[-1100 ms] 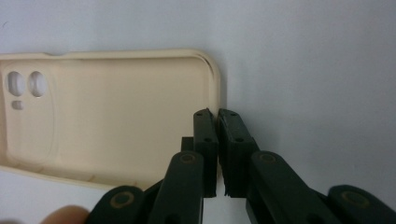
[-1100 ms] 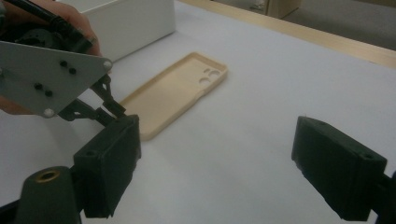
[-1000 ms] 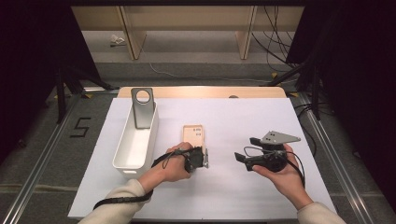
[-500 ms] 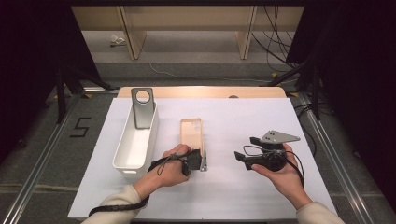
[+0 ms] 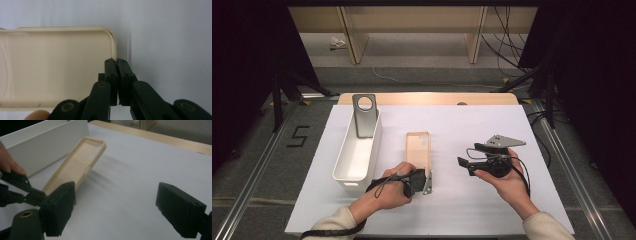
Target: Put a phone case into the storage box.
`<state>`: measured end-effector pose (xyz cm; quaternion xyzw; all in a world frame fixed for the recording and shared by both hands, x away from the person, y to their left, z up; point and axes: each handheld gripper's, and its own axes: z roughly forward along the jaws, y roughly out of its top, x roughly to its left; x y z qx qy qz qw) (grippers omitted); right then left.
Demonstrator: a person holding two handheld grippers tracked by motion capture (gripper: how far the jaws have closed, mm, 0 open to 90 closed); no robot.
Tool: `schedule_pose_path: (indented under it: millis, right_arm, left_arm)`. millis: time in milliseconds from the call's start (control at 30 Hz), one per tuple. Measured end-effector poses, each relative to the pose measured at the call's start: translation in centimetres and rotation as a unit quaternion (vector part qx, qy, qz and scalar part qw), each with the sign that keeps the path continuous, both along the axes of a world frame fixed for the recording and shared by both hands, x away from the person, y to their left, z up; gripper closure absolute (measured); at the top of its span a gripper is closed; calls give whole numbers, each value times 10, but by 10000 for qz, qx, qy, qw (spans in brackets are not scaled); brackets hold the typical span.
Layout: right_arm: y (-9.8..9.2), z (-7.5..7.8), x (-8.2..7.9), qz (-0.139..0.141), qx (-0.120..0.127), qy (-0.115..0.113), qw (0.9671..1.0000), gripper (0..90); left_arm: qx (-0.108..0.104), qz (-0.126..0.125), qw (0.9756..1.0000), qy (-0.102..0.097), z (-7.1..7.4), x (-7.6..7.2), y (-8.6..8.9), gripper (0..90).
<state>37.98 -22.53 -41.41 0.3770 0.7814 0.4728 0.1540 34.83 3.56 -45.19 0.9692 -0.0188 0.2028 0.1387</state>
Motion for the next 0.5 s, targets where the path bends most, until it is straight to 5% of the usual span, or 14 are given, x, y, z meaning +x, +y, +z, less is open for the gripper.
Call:
schedule_pose_path:
  millis: [500]
  right_arm:
    - [33,-7,35,89,351,422,9985,255]
  left_arm:
    - [-20,-412,9991,-105,13,-22,-18,878]
